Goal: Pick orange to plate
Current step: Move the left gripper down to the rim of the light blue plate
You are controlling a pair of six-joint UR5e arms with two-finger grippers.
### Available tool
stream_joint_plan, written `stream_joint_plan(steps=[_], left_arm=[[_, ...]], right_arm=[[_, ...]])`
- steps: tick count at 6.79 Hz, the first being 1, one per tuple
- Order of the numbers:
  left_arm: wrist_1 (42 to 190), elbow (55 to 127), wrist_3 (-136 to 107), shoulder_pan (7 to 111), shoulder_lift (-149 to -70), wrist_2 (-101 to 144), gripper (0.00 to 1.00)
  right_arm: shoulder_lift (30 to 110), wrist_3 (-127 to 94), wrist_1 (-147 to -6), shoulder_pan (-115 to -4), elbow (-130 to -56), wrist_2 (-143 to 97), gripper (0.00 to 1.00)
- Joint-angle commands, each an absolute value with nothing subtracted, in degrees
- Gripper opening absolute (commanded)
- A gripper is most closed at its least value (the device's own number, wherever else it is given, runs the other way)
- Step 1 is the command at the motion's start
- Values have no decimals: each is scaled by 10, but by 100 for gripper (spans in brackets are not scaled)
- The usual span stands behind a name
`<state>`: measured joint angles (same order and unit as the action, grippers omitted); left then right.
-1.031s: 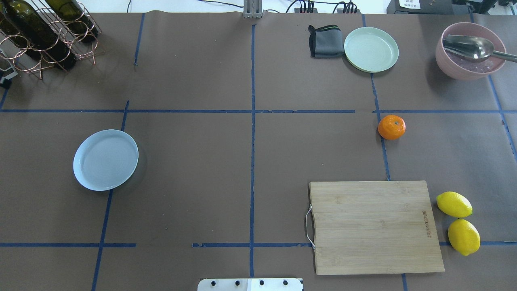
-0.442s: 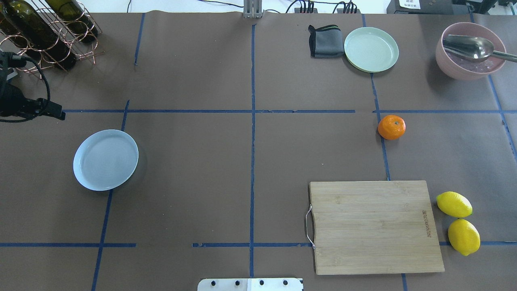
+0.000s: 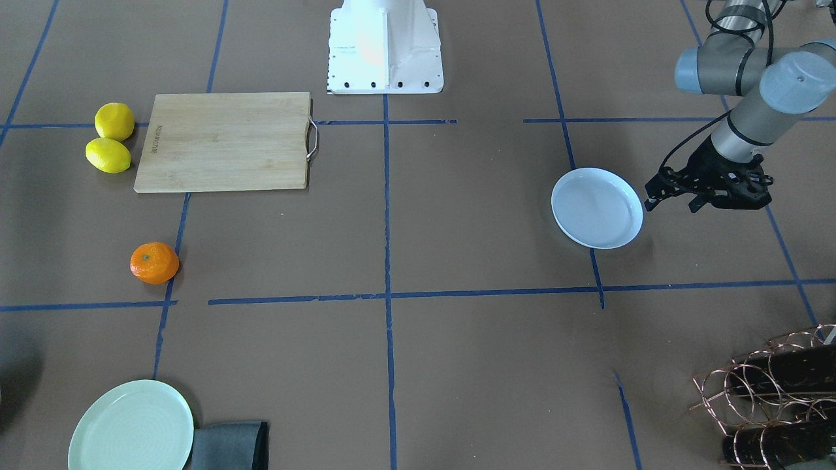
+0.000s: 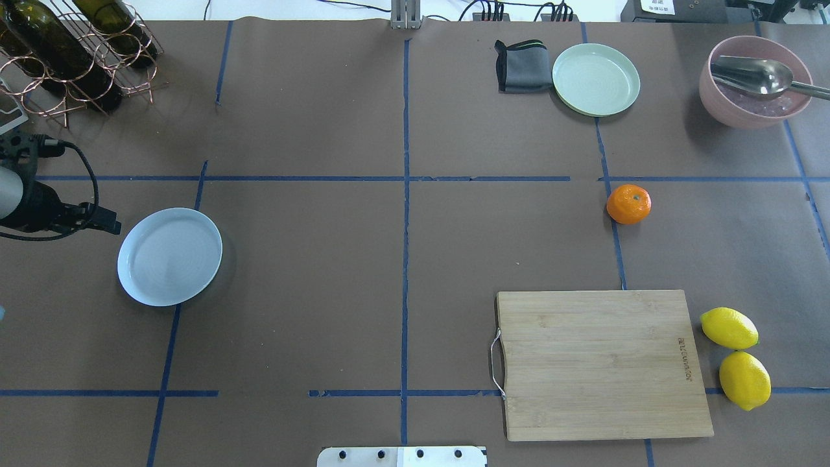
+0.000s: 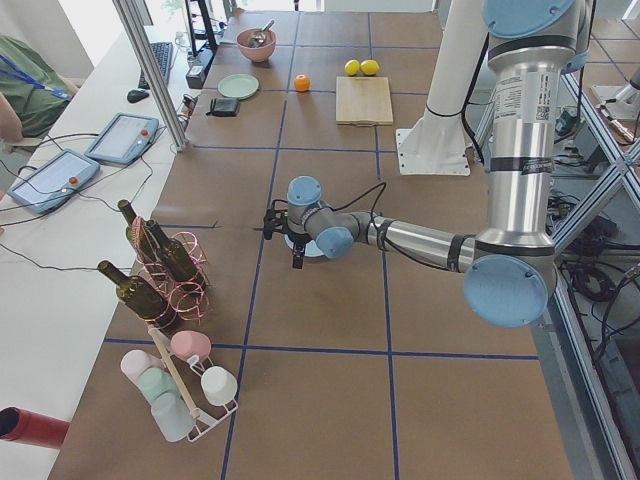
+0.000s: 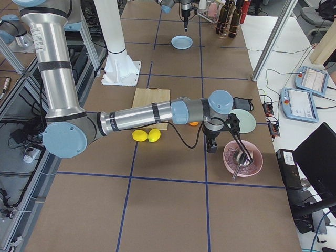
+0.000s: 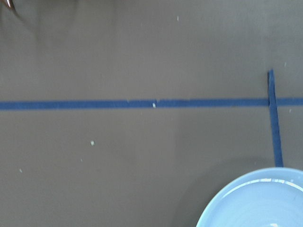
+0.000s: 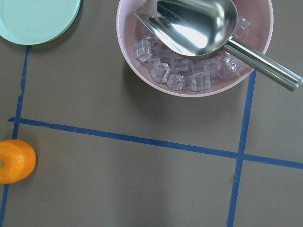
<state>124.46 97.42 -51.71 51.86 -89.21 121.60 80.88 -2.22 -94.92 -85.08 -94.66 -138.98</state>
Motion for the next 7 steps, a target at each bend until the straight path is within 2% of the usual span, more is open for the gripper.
stream_joint_plan(steps=[1, 4, 6, 7], left_arm=[[1247, 969, -545, 478, -892, 1181, 100], [1247, 966, -546, 462, -897, 1161, 100], [1247, 964, -543, 459, -897, 1158, 88], [1247, 964, -543, 458, -898, 1158, 87]], right_arm=[[809, -25, -949, -851, -948, -1391, 100], [809, -25, -949, -851, -948, -1391, 100], [809, -25, -949, -851, -950, -1391, 100], [809, -26, -949, -851, -950, -1391, 100]])
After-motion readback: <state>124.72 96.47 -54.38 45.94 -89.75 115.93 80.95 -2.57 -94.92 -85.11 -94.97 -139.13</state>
